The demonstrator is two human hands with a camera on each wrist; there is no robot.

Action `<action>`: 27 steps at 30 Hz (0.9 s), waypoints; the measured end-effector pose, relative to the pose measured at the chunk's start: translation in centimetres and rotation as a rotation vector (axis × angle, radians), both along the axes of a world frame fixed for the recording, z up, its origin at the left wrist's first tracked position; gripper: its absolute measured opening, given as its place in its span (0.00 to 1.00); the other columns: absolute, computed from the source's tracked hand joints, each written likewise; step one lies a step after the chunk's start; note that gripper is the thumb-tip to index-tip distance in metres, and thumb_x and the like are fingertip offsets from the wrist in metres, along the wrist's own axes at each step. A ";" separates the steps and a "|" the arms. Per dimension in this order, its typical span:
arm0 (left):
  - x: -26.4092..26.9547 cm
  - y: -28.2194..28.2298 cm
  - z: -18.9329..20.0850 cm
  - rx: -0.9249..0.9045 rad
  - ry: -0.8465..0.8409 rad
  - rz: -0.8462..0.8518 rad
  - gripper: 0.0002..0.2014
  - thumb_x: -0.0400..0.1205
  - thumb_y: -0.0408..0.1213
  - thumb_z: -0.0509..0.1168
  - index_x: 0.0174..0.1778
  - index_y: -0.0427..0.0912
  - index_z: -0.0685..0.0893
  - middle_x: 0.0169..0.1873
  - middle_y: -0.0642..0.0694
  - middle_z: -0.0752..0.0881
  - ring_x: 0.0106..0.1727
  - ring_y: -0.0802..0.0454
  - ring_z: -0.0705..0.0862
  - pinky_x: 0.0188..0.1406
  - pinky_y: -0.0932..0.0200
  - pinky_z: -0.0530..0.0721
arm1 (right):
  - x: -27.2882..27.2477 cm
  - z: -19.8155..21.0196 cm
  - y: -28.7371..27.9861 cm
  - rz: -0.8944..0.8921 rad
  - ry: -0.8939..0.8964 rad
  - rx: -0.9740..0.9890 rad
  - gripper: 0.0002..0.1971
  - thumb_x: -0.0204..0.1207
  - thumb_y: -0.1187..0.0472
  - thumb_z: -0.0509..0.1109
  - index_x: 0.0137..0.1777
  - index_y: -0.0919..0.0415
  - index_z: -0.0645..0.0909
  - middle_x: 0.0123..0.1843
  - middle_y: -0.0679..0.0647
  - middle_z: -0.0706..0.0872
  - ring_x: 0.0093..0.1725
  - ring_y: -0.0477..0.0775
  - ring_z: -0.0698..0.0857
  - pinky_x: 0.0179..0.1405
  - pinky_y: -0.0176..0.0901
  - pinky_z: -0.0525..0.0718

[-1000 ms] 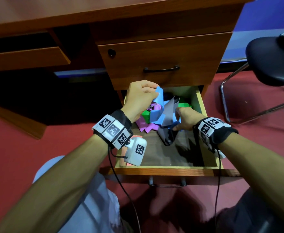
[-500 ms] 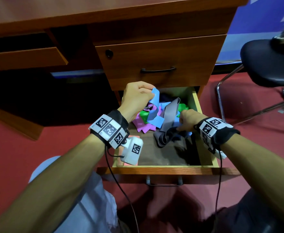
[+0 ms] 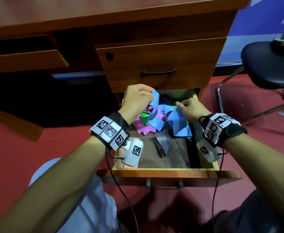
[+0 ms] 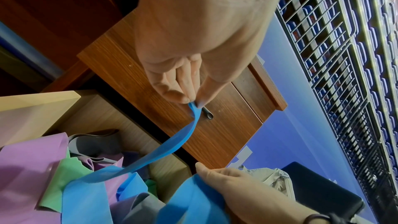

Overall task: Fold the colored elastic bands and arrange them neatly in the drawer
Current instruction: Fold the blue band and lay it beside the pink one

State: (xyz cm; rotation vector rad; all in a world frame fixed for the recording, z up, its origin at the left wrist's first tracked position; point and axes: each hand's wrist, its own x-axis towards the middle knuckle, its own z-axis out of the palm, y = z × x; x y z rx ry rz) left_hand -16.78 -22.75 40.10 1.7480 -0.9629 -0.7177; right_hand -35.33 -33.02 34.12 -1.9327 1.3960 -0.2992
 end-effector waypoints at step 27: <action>-0.8 0.0 -0.1 0.092 0.087 0.022 0.10 0.74 0.22 0.75 0.37 0.43 0.90 0.31 0.41 0.90 0.32 0.47 0.87 0.35 0.56 0.88 | -0.4 5.1 2.6 0.011 -0.121 0.001 0.17 0.87 0.55 0.66 0.37 0.60 0.83 0.27 0.53 0.84 0.25 0.48 0.89 0.23 0.38 0.82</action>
